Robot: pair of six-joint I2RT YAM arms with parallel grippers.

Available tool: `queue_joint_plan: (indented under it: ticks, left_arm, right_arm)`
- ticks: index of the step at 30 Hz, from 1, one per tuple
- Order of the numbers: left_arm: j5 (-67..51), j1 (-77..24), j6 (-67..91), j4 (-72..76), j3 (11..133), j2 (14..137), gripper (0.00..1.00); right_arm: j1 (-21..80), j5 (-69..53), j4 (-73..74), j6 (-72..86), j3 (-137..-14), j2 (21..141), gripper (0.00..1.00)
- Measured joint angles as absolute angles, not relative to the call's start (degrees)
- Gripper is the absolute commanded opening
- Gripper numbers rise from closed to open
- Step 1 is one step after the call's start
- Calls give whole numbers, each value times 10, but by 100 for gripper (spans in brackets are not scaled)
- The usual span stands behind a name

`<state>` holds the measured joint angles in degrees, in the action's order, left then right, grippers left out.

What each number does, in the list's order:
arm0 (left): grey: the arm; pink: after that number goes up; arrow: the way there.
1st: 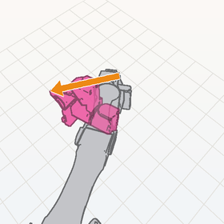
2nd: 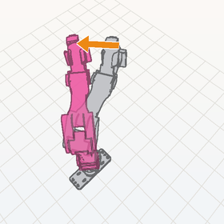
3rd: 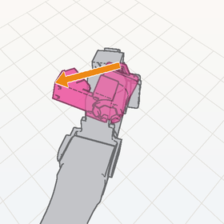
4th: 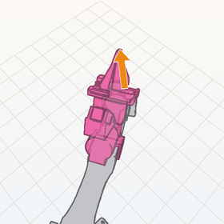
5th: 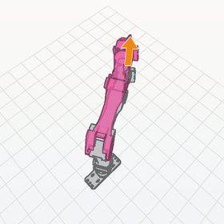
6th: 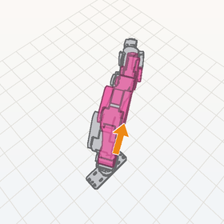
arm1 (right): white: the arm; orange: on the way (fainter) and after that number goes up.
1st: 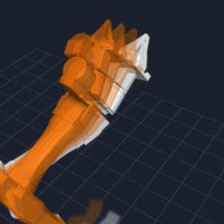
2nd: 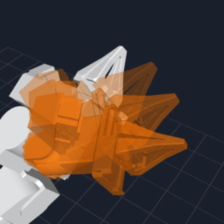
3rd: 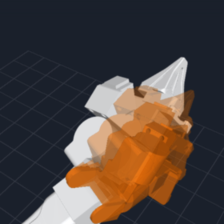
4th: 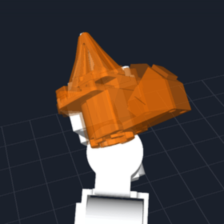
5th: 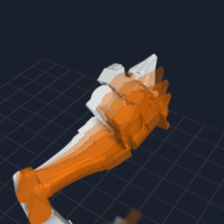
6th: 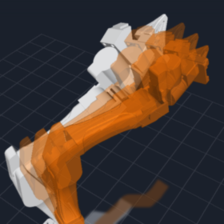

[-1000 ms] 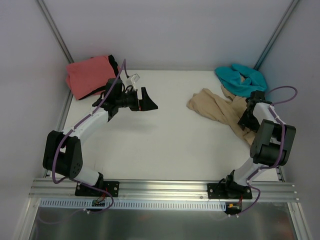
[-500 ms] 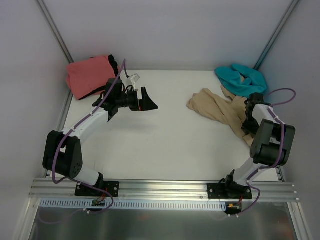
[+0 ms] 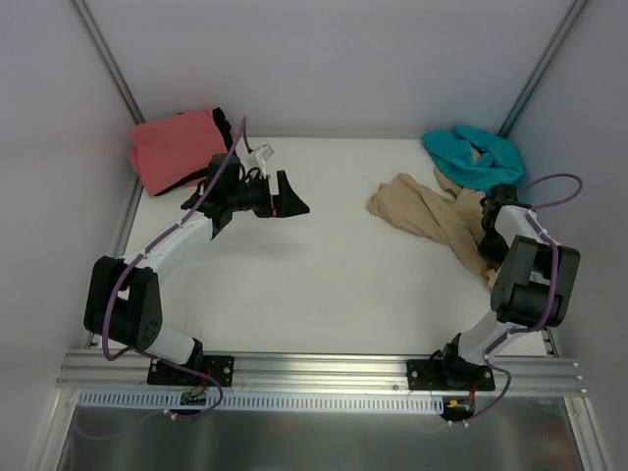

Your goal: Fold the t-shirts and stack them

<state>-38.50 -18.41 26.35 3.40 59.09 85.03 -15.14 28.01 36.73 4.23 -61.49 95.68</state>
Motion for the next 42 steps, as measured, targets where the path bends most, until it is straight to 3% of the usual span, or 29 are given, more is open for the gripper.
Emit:
queue_joint_plan:
  ticks: [5, 10, 15, 21, 24, 34, 42]
  left_arm:
    - [-390, -184, 276, 71, 592, 870, 99]
    - [-408, -190, 327, 153, 669, 1006, 99]
    - [-404, -222, 357, 184, 836, 1176, 97]
    - [-359, -281, 335, 92, 1130, 1357, 97]
    - [-350, -308, 324, 50, 1209, 1400, 97]
    - [-348, -374, 310, -11, 1221, 1433, 96]
    - [-326, -372, 292, -32, 1220, 1464, 93]
  right_arm:
    - [-159, 298, 378, 45, -623, 929, 0]
    - [-170, 306, 384, 57, -660, 884, 1]
    - [-172, 302, 387, 69, -669, 848, 0]
    - [-174, 280, 389, 97, -631, 799, 1]
    - [-174, 265, 393, 115, -603, 778, 1]
    - [-174, 227, 392, 144, -558, 734, 1]
    - [-174, 210, 393, 146, -547, 712, 1]
